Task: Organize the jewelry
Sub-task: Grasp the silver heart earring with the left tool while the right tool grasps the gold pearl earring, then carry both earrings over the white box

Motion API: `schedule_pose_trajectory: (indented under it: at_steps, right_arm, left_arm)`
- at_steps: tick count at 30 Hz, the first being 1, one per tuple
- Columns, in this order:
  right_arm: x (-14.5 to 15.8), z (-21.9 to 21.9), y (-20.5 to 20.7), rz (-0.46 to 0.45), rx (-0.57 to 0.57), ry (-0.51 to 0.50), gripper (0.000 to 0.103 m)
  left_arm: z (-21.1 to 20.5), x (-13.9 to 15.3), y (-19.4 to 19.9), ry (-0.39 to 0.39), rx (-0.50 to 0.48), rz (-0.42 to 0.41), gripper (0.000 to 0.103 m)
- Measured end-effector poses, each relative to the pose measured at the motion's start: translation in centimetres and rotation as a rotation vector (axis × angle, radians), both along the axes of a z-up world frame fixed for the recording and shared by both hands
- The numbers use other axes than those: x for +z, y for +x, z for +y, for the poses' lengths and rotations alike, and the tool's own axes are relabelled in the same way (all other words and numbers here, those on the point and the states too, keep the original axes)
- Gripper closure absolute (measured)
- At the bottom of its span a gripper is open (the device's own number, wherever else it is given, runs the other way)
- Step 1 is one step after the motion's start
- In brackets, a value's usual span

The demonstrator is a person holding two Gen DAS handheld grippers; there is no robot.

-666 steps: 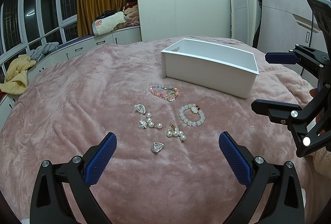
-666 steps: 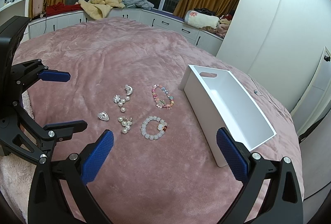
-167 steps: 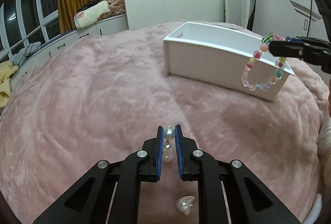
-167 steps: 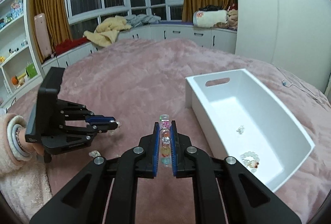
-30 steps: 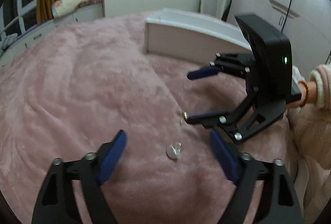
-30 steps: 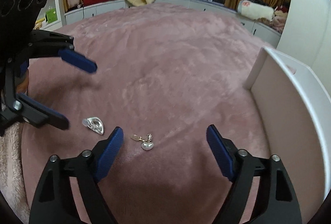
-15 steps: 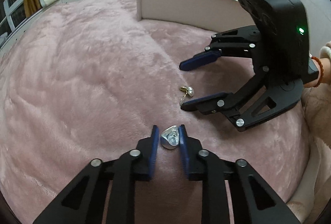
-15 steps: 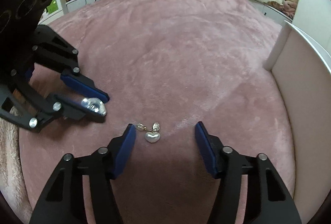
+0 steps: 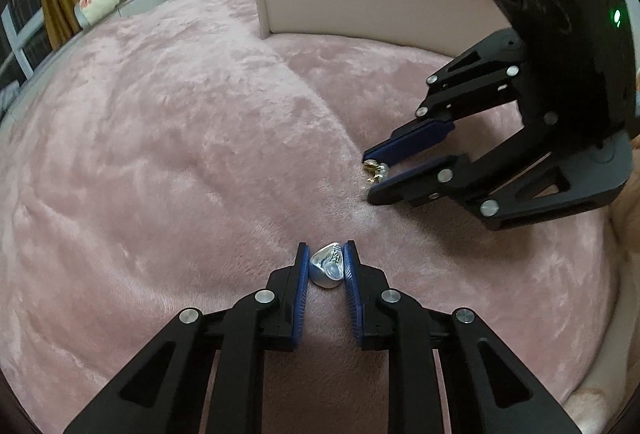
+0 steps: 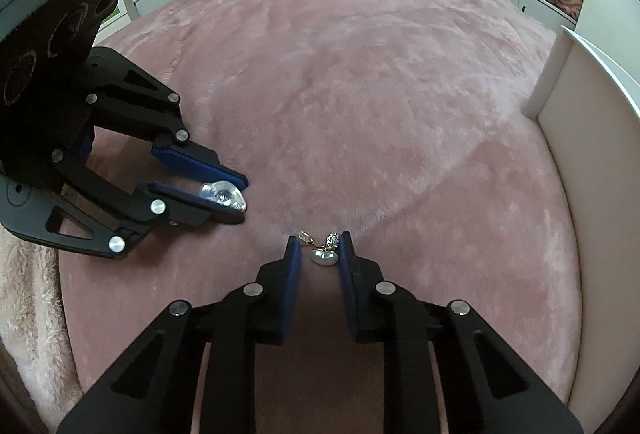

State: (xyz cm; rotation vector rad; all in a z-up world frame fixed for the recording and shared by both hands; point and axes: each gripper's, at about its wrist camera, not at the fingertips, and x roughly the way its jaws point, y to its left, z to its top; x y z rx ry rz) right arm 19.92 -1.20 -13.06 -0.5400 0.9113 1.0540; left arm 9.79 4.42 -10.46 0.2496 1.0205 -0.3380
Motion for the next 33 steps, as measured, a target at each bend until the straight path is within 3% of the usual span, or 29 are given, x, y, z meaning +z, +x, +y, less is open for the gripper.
schedule_pose_trajectory:
  at_steps: [9,15,23,28,33]
  right_arm:
    - [1.7,-2.4,-1.1,-0.056,-0.012,-0.01,0.083]
    - [3.6,-5.1,-1.2,-0.083,-0.07,0.018,0.083]
    - [8.8,-9.7,-0.7,-0.157,-0.178,0.193,0.083]
    - [11.1,-12.6,0.0,-0.199,-0.253,0.276,0.083]
    - [13.3,-15.7,1.0,-0.229,-0.362,0.38,0.083]
  left_arm:
    - [-2.5,0.4,-0.8,0.163,-0.021,-0.096,0.081]
    - [-3.7,0.6,-1.1,0.23,-0.03,-0.143,0.081]
    - [-4.2,3.1,-0.4,0.155,-0.035,-0.163,0.081]
    - [-4.8,6.9,1.4,0.089,0.003,-0.223,0.081]
    - [-6.7,10.6,3.5,0.086,-0.011,-0.295,0.081]
